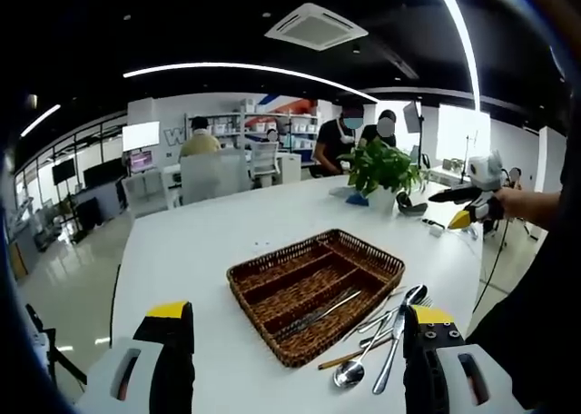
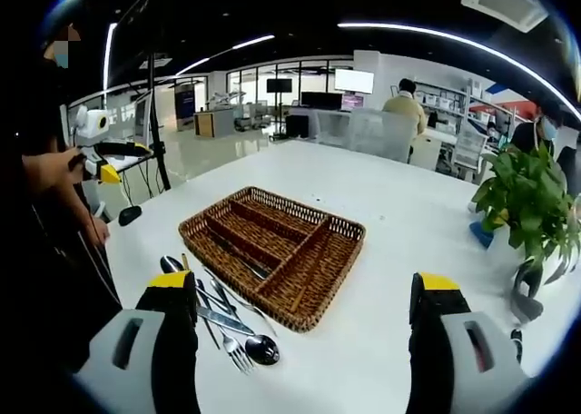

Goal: Arrange the knives, forks, and spoons in their matching storage slots by inserting each utensil handle-first until every utensil is classified and aligned in the correct compartment

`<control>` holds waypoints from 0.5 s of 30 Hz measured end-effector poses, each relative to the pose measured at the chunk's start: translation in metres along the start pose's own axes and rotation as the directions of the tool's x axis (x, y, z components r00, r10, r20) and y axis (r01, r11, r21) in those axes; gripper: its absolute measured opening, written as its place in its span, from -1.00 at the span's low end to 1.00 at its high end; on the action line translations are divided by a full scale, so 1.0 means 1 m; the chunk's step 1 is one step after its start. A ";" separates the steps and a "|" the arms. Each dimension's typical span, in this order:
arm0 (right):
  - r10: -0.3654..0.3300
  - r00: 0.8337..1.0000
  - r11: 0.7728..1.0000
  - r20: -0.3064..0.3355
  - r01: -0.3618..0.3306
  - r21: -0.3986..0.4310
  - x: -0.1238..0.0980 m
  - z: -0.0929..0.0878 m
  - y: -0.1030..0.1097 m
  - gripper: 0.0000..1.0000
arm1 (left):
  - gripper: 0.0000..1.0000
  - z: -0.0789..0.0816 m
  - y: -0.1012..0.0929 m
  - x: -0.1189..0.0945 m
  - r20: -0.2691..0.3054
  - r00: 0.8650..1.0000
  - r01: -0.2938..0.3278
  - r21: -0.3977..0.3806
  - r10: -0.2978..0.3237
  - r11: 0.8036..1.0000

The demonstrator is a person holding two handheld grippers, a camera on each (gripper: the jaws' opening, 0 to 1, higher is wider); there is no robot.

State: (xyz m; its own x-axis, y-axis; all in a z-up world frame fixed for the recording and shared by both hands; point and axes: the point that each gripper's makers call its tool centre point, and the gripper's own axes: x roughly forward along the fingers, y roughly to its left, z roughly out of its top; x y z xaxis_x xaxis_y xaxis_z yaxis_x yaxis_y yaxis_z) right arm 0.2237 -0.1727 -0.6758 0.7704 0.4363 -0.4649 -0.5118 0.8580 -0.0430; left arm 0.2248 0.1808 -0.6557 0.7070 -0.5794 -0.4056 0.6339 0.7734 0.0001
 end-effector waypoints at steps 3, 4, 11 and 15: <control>-0.003 1.000 1.000 -0.006 0.002 -0.021 0.000 -0.001 -0.001 0.99 | 1.00 0.006 -0.006 0.003 -0.001 1.000 0.018 0.017 -0.018 1.000; -0.002 1.000 1.000 -0.007 0.002 -0.022 0.000 -0.001 -0.001 0.99 | 1.00 0.007 -0.009 0.004 -0.005 1.000 0.024 0.028 -0.024 0.999; -0.014 1.000 1.000 0.001 0.014 -0.004 -0.002 -0.004 -0.003 0.99 | 1.00 0.011 -0.017 0.010 -0.039 0.998 0.043 0.059 -0.040 0.997; -0.017 1.000 1.000 0.000 0.017 -0.007 -0.003 -0.005 -0.003 0.99 | 1.00 0.025 -0.021 0.010 -0.023 0.999 0.050 0.110 -0.048 0.993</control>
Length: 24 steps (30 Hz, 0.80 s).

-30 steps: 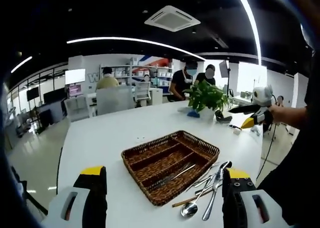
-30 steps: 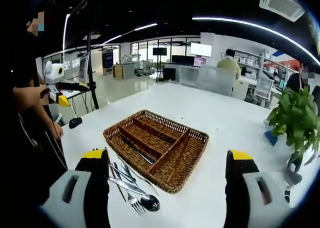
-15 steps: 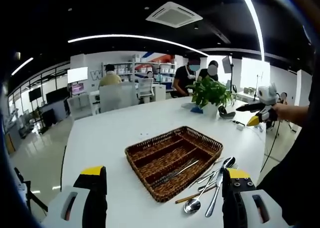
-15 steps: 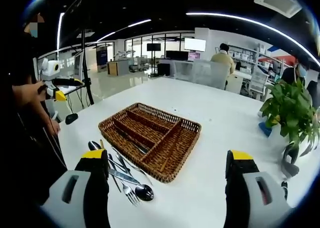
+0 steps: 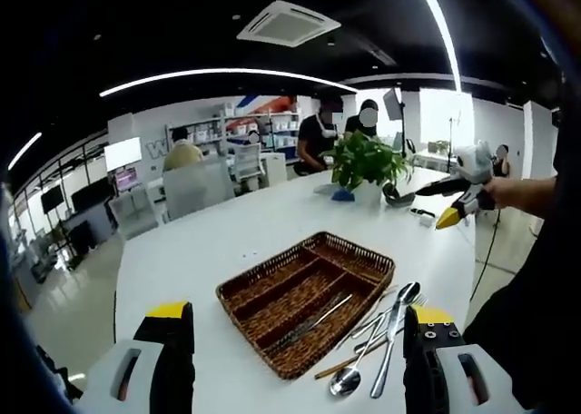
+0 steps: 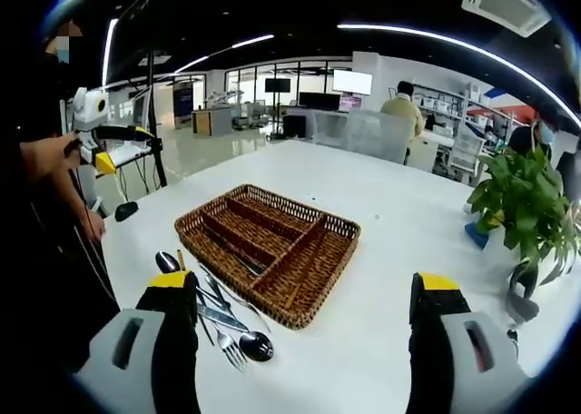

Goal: Arrange the knives, forks, and spoons in their matching storage slots by inserting each utensil handle-first until every utensil is classified and aligned in the correct compartment

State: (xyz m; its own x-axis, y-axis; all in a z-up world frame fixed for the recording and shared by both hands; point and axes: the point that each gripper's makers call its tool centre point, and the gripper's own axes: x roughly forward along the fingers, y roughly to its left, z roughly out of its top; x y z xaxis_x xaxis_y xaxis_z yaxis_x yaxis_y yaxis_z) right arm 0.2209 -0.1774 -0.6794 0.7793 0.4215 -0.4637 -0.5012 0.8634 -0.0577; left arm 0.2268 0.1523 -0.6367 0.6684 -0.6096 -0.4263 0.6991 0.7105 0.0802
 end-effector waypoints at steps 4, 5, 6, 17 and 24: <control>-0.003 1.000 1.000 0.001 0.003 -0.003 -0.002 -0.001 0.000 0.99 | 1.00 0.007 -0.001 0.003 0.009 1.000 -0.002 0.015 0.002 1.000; -0.003 1.000 1.000 0.001 0.003 -0.003 -0.003 -0.002 -0.001 0.99 | 1.00 0.008 -0.001 0.003 0.006 1.000 -0.004 0.015 0.004 1.000; -0.003 1.000 1.000 0.002 0.003 -0.002 -0.004 -0.002 -0.001 0.99 | 1.00 0.007 -0.002 0.004 0.003 1.000 -0.005 0.020 0.005 1.000; -0.004 1.000 0.999 0.013 0.003 0.049 -0.009 -0.003 -0.002 0.99 | 1.00 -0.014 -0.023 0.018 -0.080 0.993 0.093 0.035 -0.090 0.995; -0.017 1.000 0.999 0.015 0.016 0.051 -0.013 -0.001 -0.008 0.99 | 0.91 -0.027 -0.047 0.034 -0.160 0.971 0.187 0.033 -0.179 0.982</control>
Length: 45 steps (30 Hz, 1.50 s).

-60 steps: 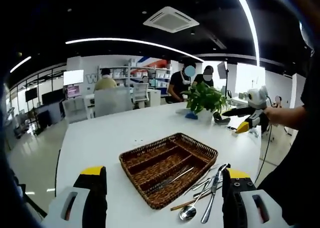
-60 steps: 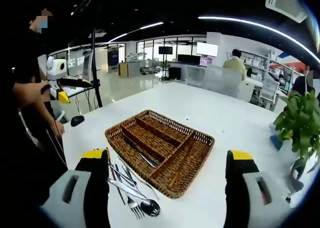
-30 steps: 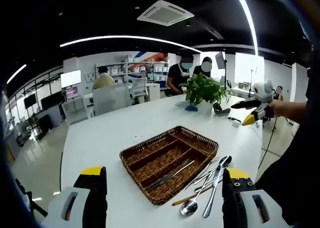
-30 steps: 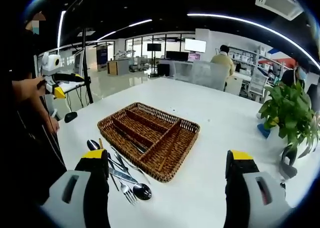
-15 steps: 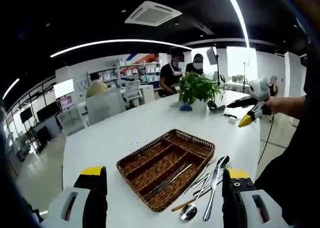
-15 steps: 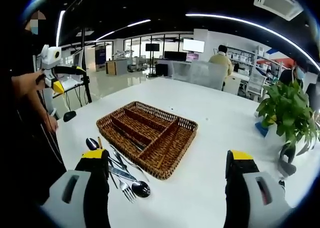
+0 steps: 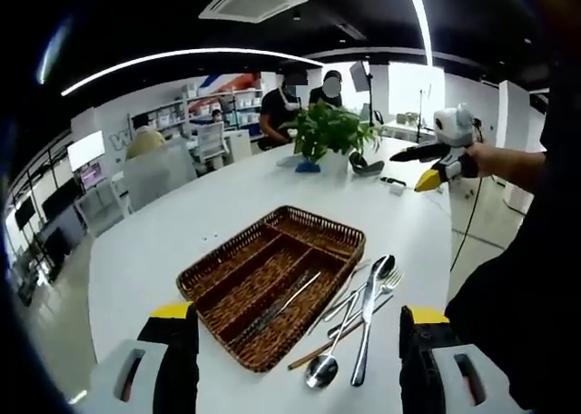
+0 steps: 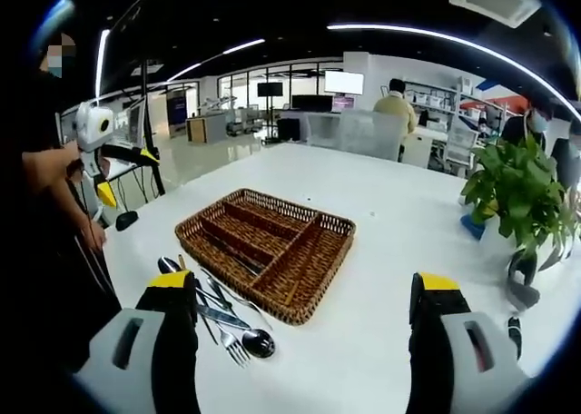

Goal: Arrange the knives, forks, and spoons in their matching storage slots by inserting each utensil handle-first until every utensil is classified and aligned in the correct compartment

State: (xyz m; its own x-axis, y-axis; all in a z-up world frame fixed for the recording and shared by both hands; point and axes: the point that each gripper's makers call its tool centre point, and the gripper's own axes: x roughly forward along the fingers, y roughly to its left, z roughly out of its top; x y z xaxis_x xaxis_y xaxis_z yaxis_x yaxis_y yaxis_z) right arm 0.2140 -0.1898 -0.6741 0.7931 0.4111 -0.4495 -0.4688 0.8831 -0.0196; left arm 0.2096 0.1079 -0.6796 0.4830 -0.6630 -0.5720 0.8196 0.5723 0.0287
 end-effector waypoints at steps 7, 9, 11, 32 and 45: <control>-0.007 1.000 1.000 -0.009 0.007 -0.004 -0.001 -0.002 -0.003 0.99 | 0.95 -0.004 -0.011 0.020 -0.036 0.999 0.031 0.039 -0.030 0.999; -0.010 1.000 1.000 -0.005 0.010 0.007 -0.001 -0.002 -0.005 0.99 | 0.92 -0.009 -0.017 0.025 -0.057 0.997 0.053 0.050 -0.050 0.997; -0.009 1.000 1.000 -0.004 0.009 0.012 -0.001 -0.003 -0.004 0.99 | 0.91 -0.015 -0.017 0.027 -0.084 0.995 0.052 0.056 -0.047 0.997; -0.003 1.000 1.000 -0.006 0.003 0.031 -0.007 -0.009 -0.004 0.99 | 0.71 -0.044 -0.057 0.072 -0.178 0.975 0.154 0.088 -0.136 0.984; -0.007 1.000 0.999 -0.003 0.007 0.047 -0.003 -0.013 -0.007 0.99 | 0.43 -0.072 -0.067 0.095 -0.252 0.948 0.218 0.073 -0.194 0.973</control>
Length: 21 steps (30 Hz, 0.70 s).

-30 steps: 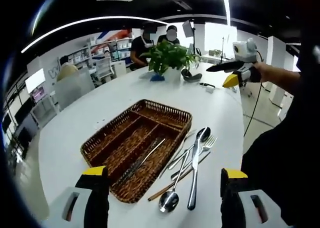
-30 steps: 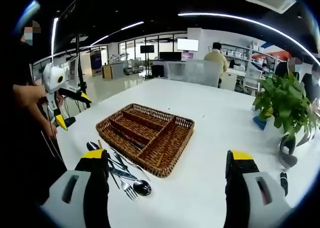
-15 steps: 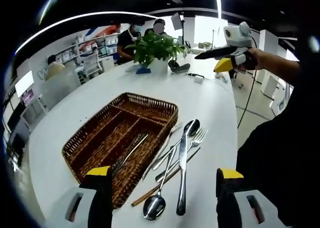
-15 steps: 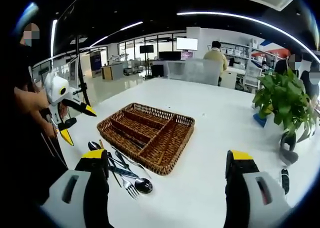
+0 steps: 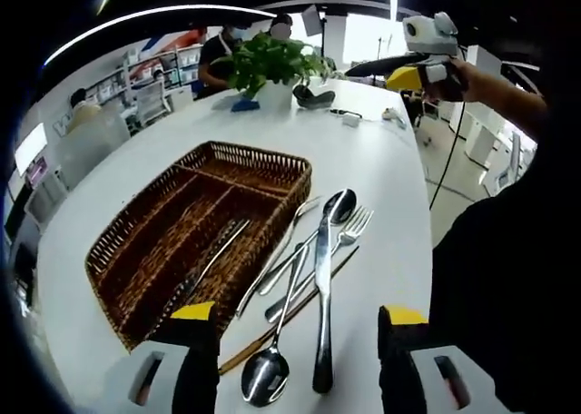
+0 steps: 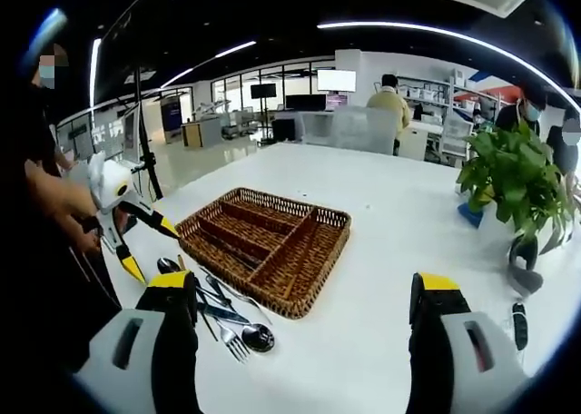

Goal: Arrange the knives, forks, and spoons in their matching storage slots by inserting each utensil handle-first until every utensil is classified and aligned in the correct compartment

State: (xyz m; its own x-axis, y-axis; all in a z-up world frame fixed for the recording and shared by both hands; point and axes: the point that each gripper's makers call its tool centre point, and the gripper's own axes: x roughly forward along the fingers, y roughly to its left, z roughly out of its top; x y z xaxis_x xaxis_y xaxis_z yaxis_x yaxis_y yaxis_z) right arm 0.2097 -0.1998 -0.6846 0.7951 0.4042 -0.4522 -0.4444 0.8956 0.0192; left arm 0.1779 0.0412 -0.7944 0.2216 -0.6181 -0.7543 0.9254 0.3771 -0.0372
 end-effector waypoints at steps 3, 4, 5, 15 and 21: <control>0.001 1.000 1.000 0.002 -0.001 0.003 0.002 0.001 0.000 0.99 | 0.41 -0.011 -0.004 0.018 -0.015 1.000 0.010 -0.013 -0.010 1.000; 0.002 1.000 1.000 0.002 -0.002 0.004 0.003 0.001 0.001 0.99 | 0.38 -0.019 -0.008 0.025 -0.039 0.999 0.023 0.010 -0.022 1.000; 0.003 1.000 1.000 0.001 -0.003 0.003 0.003 0.001 0.001 0.99 | 0.35 -0.024 -0.011 0.031 -0.057 0.998 0.024 0.033 -0.023 0.999; -0.001 1.000 1.000 -0.001 0.001 0.005 0.002 0.000 0.000 0.99 | 0.01 -0.040 -0.028 0.052 -0.096 0.991 0.096 0.001 -0.095 0.995; 0.004 1.000 1.000 -0.006 -0.004 0.007 0.004 -0.002 0.003 0.99 | -0.14 -0.040 -0.028 0.055 -0.085 0.991 0.104 -0.003 -0.104 0.995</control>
State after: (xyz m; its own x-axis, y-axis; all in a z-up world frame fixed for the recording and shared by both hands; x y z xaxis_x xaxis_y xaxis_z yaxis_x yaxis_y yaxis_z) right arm 0.2106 -0.1963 -0.6883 0.7911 0.4064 -0.4571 -0.4445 0.8954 0.0268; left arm 0.1517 0.0238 -0.8607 0.0969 -0.5927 -0.7995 0.9424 0.3130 -0.1178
